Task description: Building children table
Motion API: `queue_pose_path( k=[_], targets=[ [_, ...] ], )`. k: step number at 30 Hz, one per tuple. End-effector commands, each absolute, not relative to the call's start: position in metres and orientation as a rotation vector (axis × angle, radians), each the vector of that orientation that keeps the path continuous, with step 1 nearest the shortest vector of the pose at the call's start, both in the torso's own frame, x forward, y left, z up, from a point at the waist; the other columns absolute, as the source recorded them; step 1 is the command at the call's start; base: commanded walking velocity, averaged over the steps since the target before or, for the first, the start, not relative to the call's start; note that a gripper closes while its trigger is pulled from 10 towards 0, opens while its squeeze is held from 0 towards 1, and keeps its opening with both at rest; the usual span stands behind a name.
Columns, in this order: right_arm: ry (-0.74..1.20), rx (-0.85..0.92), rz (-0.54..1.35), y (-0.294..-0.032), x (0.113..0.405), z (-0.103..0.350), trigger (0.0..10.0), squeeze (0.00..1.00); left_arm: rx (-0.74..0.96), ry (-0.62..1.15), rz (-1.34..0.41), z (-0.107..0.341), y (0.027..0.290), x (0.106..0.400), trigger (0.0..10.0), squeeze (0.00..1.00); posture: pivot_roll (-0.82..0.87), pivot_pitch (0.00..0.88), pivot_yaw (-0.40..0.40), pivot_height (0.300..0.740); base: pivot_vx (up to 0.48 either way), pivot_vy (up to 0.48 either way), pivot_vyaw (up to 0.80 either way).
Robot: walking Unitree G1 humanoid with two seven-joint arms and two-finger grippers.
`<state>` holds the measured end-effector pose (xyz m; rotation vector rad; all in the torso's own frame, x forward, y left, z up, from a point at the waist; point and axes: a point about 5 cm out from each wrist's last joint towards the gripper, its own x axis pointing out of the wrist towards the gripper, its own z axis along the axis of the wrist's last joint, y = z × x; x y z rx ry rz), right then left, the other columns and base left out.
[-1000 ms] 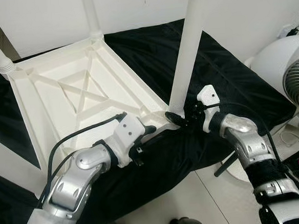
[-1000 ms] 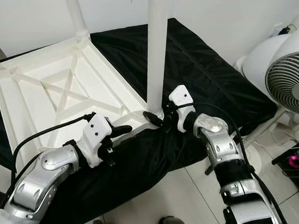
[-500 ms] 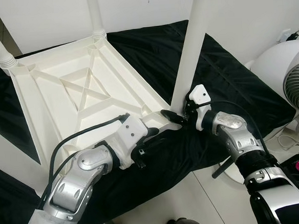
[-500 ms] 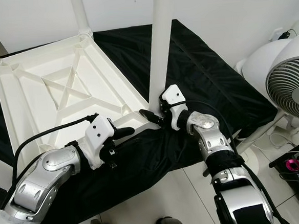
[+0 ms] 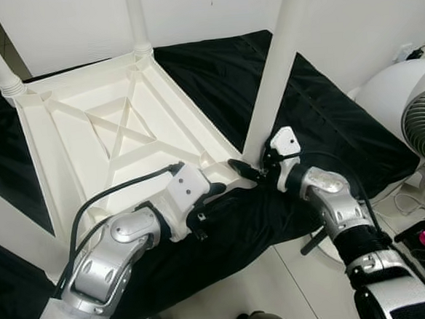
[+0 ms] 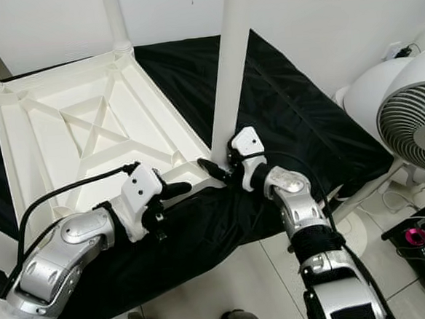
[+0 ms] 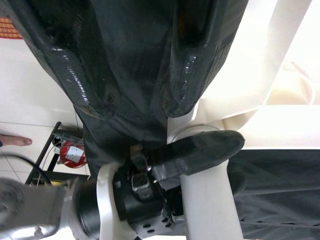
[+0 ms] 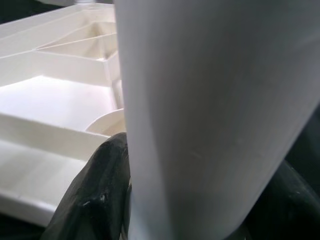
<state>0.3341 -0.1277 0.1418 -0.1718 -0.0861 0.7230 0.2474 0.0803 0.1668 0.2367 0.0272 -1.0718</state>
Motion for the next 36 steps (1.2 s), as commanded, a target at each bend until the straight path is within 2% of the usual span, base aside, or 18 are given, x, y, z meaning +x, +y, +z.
queue_pose_path(
  k=[1, 10, 11, 13, 16, 22, 23, 29, 33, 36],
  targets=[
    [-0.015, -0.161, 0.662, -0.129, 0.331, 0.128, 10.0, 0.00, 0.244, 0.035, -1.095, 0.167, 0.079, 0.244, 10.0, 0.00, -0.10, 0.074, -0.033, 0.740, 0.000, 0.000, 0.00],
    [0.035, -0.052, 0.367, -0.108, 0.316, 0.124, 10.0, 0.00, 0.248, 0.040, -1.094, 0.167, 0.081, 0.243, 10.0, 0.00, -0.08, 0.069, -0.038, 0.740, 0.000, 0.000, 0.00],
    [0.052, -0.025, 0.265, -0.100, 0.312, 0.121, 10.0, 0.00, 0.247, 0.047, -1.100, 0.167, 0.082, 0.242, 10.0, 0.00, -0.08, 0.066, -0.039, 0.740, 0.000, 0.000, 0.00],
    [0.053, 0.003, 0.207, -0.094, 0.310, 0.121, 10.0, 0.00, 0.246, 0.048, -1.100, 0.167, 0.082, 0.242, 10.0, 0.00, -0.08, 0.066, -0.038, 0.740, 0.000, 0.000, 0.00],
    [0.012, 0.033, 0.225, -0.080, 0.306, 0.128, 10.0, 0.00, 0.240, 0.047, -1.095, 0.167, 0.080, 0.242, 10.0, 0.00, -0.07, 0.064, -0.035, 0.740, 0.000, 0.000, 0.00],
    [-0.008, 0.038, 0.251, -0.088, 0.304, 0.135, 10.0, 0.00, 0.247, 0.051, -1.115, 0.166, 0.078, 0.240, 10.0, 0.00, -0.07, 0.058, -0.036, 0.740, 0.000, 0.000, 0.00],
    [0.010, 0.034, 0.241, -0.090, 0.304, 0.134, 10.0, 1.00, 0.251, 0.052, -1.117, 0.165, 0.078, 0.240, 10.0, 0.00, -0.07, 0.058, -0.036, 0.740, 0.000, 0.000, 0.00],
    [-0.017, 0.043, 0.288, -0.098, 0.299, 0.137, 10.0, 1.00, 0.249, 0.050, -1.100, 0.168, 0.081, 0.242, 10.0, 0.00, -0.07, 0.057, -0.036, 0.740, 0.000, 0.000, 0.00],
    [-0.048, -0.046, 0.501, -0.107, 0.298, 0.142, 10.0, 1.00, 0.248, 0.050, -1.097, 0.166, 0.081, 0.241, 10.0, 0.00, -0.07, 0.056, -0.031, 0.740, 0.000, 0.000, 0.00],
    [-0.048, -0.087, 0.592, -0.118, 0.302, 0.146, 10.0, 1.00, 0.246, 0.048, -1.099, 0.167, 0.079, 0.241, 10.0, 0.00, -0.06, 0.053, -0.033, 0.740, 0.000, 0.000, 0.00]
  ],
)
